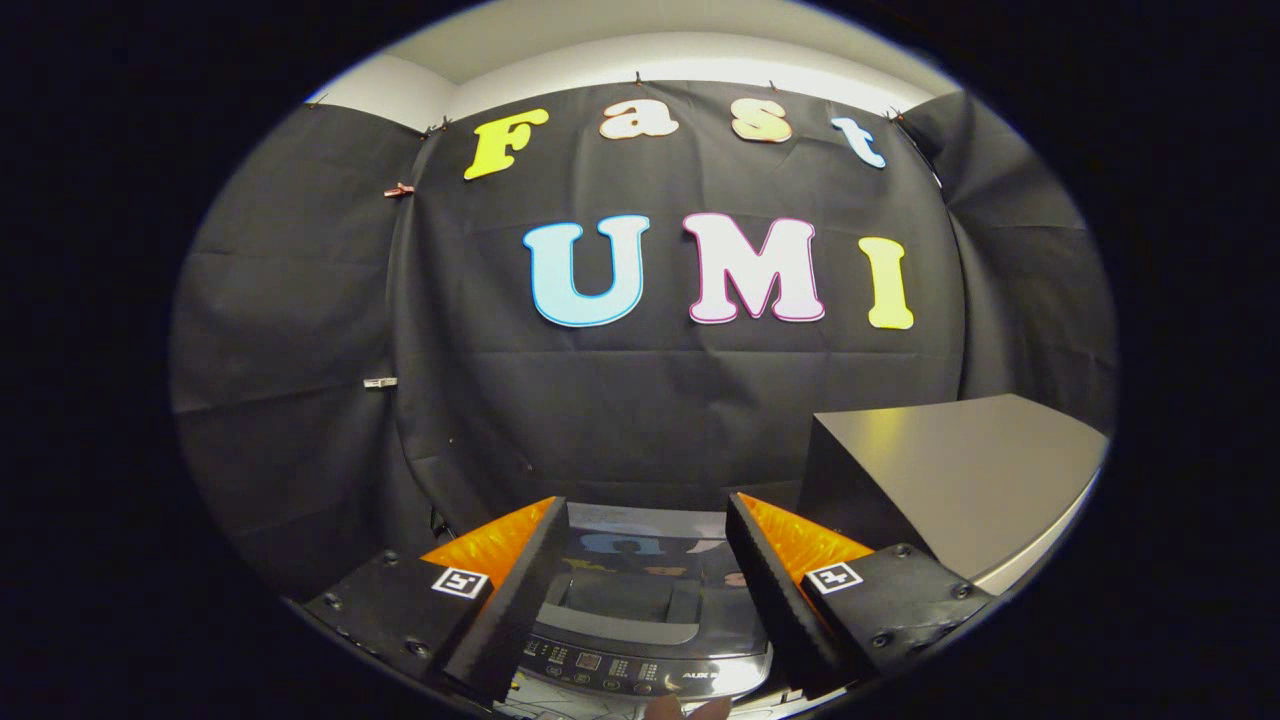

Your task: Put the clothes into the washing machine and then close the washing machine lid.

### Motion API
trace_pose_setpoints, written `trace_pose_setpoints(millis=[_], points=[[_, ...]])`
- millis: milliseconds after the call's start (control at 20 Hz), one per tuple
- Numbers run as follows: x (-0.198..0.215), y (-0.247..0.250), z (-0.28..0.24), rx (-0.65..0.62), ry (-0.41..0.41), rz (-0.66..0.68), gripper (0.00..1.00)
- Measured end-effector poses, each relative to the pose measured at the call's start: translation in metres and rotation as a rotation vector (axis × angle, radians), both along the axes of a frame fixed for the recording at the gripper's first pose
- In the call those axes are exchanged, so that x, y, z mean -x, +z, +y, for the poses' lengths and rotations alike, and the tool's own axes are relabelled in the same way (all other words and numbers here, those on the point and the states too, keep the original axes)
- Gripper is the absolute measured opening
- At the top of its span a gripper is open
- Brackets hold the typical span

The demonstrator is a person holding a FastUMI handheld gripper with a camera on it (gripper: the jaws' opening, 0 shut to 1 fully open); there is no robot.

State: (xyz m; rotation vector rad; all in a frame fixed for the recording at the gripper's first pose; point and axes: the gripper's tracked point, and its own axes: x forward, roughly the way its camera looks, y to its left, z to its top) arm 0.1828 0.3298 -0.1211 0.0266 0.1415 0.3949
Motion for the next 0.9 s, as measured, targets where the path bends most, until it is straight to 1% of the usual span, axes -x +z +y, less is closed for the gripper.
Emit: trace_pose_setpoints(millis=[250,400,600,750,900], points=[[0.024,0.018,-0.022,-0.027,-0.032,-0.039,0.99],[0.039,0.027,-0.047,-0.021,-0.059,-0.065,0.99],[0.059,0.033,-0.073,-0.029,-0.066,-0.067,0.99],[0.066,0.040,-0.099,-0.004,-0.076,-0.082,0.99],[0.073,0.046,-0.121,-0.012,-0.091,-0.088,0.99]])
